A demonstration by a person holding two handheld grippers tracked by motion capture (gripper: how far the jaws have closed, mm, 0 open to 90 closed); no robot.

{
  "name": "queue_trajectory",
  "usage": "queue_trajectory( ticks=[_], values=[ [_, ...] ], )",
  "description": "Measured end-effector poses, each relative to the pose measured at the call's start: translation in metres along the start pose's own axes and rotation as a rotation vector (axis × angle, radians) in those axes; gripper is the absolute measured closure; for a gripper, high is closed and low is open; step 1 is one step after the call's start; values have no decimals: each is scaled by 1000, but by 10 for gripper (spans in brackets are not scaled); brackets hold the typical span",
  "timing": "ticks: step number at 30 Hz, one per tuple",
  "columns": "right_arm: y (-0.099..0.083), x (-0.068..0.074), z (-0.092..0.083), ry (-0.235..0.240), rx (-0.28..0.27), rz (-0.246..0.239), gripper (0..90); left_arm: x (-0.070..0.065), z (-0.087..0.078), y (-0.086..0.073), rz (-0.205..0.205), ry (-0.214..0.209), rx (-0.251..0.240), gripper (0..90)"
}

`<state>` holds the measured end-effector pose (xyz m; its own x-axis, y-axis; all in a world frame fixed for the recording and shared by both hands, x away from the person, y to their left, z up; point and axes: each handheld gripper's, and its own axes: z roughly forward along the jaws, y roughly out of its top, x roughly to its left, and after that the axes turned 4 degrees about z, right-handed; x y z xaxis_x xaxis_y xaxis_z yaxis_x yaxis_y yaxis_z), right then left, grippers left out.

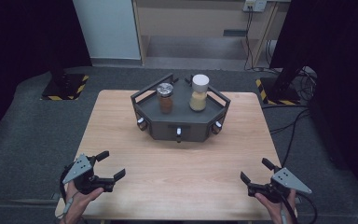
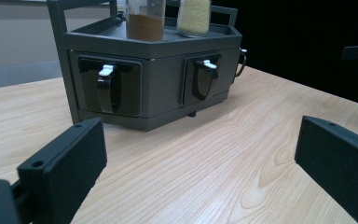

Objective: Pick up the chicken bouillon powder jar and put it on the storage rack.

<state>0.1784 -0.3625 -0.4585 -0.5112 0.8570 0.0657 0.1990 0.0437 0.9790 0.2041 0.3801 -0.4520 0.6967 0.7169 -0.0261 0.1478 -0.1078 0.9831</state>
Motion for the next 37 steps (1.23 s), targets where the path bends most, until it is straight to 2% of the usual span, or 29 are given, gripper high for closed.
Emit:
queue_trajectory(
  ticks=[37],
  values=[
    [0,-3,2,11,9,6,16,3,3,0,-2,-14,6,10]
  ],
)
